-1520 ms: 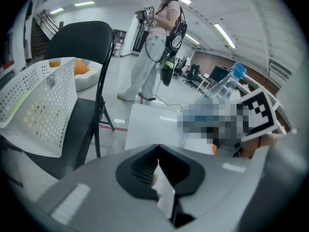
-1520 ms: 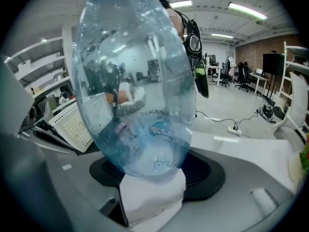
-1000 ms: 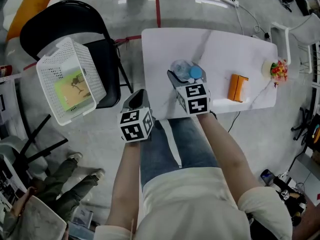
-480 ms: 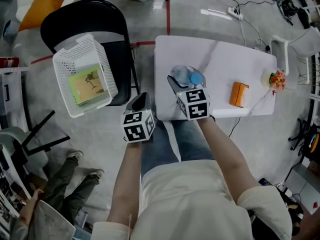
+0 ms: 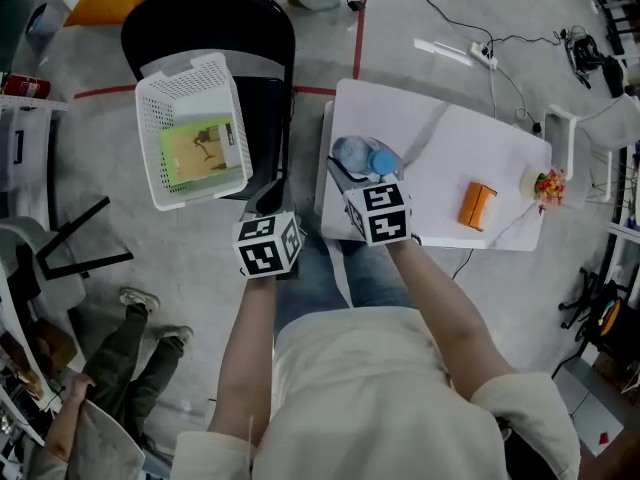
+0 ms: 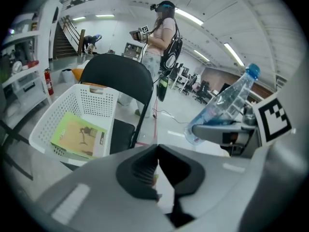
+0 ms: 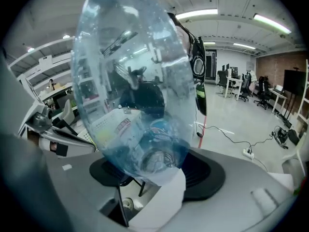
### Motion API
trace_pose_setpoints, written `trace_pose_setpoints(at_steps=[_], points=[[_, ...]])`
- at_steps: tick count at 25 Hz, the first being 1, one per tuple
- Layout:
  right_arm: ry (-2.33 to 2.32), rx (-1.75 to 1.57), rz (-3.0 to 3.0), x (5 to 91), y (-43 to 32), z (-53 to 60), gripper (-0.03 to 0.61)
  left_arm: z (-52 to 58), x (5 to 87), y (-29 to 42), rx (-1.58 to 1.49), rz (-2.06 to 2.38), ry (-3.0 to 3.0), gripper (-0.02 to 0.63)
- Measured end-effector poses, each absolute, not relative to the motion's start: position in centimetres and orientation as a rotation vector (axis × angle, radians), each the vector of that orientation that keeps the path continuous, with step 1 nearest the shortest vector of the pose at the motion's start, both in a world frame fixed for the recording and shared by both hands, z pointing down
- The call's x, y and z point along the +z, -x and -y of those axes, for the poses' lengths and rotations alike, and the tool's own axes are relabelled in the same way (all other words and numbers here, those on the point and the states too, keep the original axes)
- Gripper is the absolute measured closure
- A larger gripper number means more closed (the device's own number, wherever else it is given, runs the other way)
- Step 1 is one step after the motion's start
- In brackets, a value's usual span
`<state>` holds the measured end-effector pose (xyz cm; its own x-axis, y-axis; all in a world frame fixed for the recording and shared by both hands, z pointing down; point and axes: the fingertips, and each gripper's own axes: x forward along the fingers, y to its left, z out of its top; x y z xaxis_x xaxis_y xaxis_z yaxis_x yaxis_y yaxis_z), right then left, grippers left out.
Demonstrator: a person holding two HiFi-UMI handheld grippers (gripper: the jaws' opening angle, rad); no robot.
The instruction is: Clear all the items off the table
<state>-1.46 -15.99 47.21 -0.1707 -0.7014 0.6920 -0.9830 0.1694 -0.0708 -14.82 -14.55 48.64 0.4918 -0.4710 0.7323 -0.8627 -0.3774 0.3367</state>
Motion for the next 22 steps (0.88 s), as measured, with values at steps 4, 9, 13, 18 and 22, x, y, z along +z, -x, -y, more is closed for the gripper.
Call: trace_pose_setpoints(at_steps=[4,9,13,18,22], points=[[-1.519,0.687,1.976,46.2,4.7,16.8,0.244,15.1,47.9,17.3,0.667,1.135,-1.993,0.604],[-1.451,0.664,2.017,45.4,8.9,17.8,0.244,15.6,47.4,20.8,0.629,1.181,-1.952,0.604],[-1.403,0.665,2.044,45.0,12.3,18.6,0.244,16.0,47.1,23.8,0.616,1.220,-1.927,0.604],[-1.299,0.632,2.086,45.1,16.6,19.7,0.244,16.7,46.8,27.6,0.582,1.281,-1.877,0.606],[-1.246,0.635,2.113,45.5,19.9,20.9,0.244,17.3,46.9,30.5,0.570,1.317,-1.846,0.604]])
